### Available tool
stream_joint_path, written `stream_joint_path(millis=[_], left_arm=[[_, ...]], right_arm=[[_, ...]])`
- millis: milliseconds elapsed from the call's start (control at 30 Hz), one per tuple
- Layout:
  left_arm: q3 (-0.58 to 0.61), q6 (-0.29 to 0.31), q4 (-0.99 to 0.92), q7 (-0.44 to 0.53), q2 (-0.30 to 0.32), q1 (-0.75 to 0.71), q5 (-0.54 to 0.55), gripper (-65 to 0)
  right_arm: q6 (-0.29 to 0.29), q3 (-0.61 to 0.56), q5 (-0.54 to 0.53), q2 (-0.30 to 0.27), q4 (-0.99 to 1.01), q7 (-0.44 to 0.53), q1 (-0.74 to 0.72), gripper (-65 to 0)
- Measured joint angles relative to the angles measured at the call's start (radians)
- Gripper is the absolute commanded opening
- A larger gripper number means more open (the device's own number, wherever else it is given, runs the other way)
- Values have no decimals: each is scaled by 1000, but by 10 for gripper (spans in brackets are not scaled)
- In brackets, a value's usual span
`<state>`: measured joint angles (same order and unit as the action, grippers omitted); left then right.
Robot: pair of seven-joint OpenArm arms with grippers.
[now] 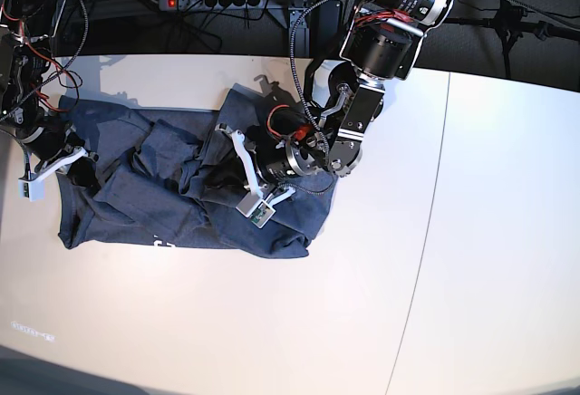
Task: Fold the T-shirt properly
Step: 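Regrasp the folded shirt end with the left gripper and press it down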
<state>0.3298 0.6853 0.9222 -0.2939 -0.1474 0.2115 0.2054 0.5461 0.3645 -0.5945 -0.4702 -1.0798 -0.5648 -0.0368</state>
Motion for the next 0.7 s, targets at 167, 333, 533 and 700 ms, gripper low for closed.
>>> stream_joint_path(millis=[167, 333, 533, 700], left_arm=[[3, 2, 3, -50, 0, 31, 34, -650], [3, 3, 108, -197, 3, 87, 143, -650], [3, 2, 200, -253, 0, 124, 170, -650], [3, 3, 164, -164, 1, 139, 39, -650]], right_arm=[[0, 0, 1, 0, 0, 0, 0, -650], [0, 0, 0, 0, 0, 0, 0, -650], [0, 0, 0, 0, 0, 0, 0, -650], [0, 0, 0, 0, 0, 0, 0, -650]])
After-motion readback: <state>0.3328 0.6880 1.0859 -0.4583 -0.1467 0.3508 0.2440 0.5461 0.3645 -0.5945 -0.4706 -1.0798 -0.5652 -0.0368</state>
